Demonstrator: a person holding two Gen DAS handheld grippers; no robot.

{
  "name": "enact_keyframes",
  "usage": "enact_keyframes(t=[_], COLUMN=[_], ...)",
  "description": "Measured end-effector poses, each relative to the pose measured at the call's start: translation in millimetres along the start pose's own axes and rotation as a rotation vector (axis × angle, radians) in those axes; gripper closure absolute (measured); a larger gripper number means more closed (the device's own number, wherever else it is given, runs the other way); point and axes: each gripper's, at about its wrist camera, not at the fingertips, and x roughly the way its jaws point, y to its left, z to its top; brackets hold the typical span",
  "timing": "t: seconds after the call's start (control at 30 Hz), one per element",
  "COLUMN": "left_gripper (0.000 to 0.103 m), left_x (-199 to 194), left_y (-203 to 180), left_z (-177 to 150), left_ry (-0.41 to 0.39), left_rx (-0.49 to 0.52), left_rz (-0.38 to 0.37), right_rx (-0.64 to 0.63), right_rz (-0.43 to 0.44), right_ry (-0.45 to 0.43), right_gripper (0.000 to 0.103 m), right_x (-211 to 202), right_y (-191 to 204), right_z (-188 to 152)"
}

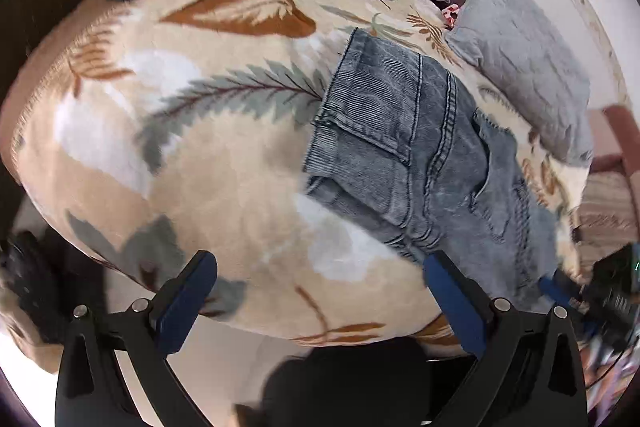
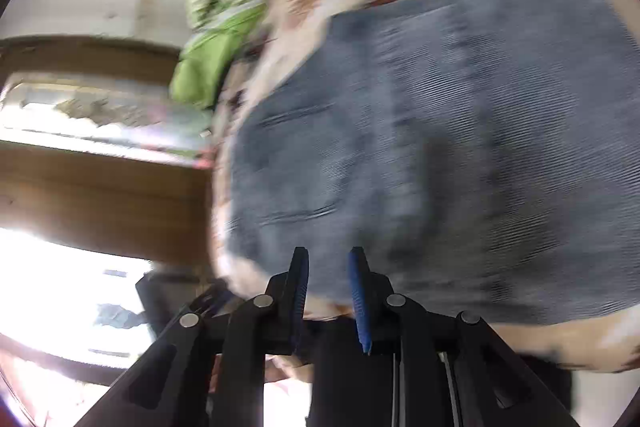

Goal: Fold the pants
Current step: 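Grasp the folded jeans edge with the left gripper and lift it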

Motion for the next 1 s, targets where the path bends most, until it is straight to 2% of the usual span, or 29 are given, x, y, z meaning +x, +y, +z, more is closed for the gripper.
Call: enact_keyframes(t=[0.07, 0.23, 0.3, 0.37, 0.47, 0.7, 0.93, 1.0], left_gripper=[0.000, 0.000, 0.002, 0.009, 0.009, 0.010, 0.019, 0.026], left_x=[4.4, 16.2, 22.9, 32.4, 38.8, 46.6, 57.2, 58.6], left_y=[-3.8, -16.2, -16.2, -15.8, -15.5, -9.5, -18.6, -21.1], left_z=[3.8, 4.7, 8.8, 12.4, 17.7, 44.3, 61.6, 63.4], left_ry=[0.016, 0.032, 0.040, 0.063, 0.066, 0.078, 0.079, 0.075], left_rx=[-0.018, -0.033, -0.054, -0.084, -0.112, -0.191, -0.205, -0.203], left_rz=[-0.019, -0.059, -0.072, -0.083, -0.090, -0.162, -0.168, -0.177], right_rx=[-0.059, -0.120, -0.115, -0.104, -0.099, -0.049, -0.007, -0.005], right_rz=[0.026, -0.003, -0.002, 0.003, -0.020, -0.025, -0.009, -0.010], right_ry=[0.032, 0.049, 0.024, -0.007, -0.070, -0.182, -0.265, -0.273], right_gripper=[0.079, 0.079, 0.079, 0.079, 0.079, 0.079, 0.079, 0.079], right_x=[13.9, 19.9, 13.0, -5.1, -24.2, -76.3, -107.5, -113.4], right_y=[11.8, 19.8, 18.0, 14.1, 8.9, -16.3, -33.3, -36.9], right_z=[-12.2, -21.6, -20.4, -21.9, -14.7, -12.6, -12.8, -13.4])
